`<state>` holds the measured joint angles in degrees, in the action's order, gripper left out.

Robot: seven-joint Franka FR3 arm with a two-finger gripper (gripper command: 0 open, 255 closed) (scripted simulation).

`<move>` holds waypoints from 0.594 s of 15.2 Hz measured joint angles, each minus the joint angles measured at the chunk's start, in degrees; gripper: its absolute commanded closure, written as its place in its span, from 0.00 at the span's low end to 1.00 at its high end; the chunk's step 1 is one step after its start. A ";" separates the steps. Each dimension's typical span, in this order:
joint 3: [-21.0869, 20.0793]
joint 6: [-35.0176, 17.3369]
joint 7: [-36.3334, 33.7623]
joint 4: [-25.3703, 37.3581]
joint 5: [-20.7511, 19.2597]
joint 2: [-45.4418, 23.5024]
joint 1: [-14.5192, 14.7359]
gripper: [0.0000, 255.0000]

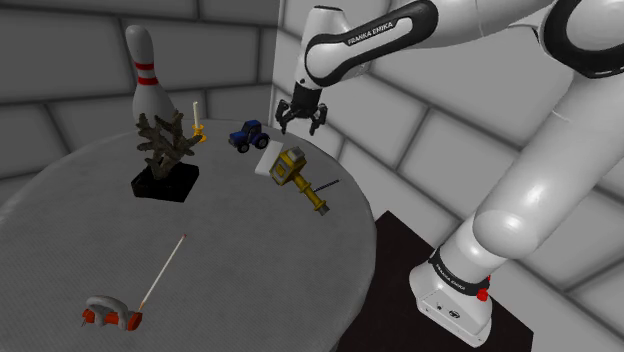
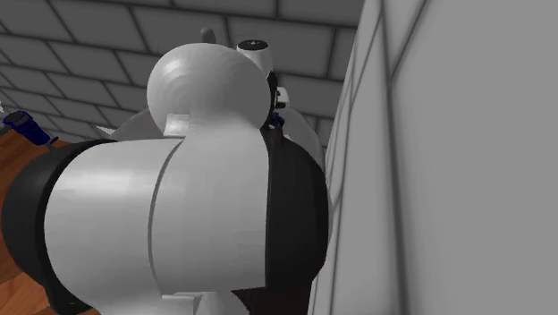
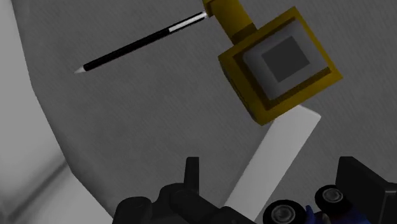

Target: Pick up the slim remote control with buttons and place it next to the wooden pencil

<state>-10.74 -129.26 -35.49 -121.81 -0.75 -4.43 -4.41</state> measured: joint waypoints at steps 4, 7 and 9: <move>0.60 -1.47 -5.63 6.83 -1.83 -9.35 0.68 0.00; 1.44 -2.54 -9.53 12.18 -2.80 -16.46 1.55 0.00; 2.11 -2.39 -11.75 16.29 -3.10 -20.84 2.08 0.00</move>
<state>-8.63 -131.65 -47.23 -105.51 -3.85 -25.27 -2.33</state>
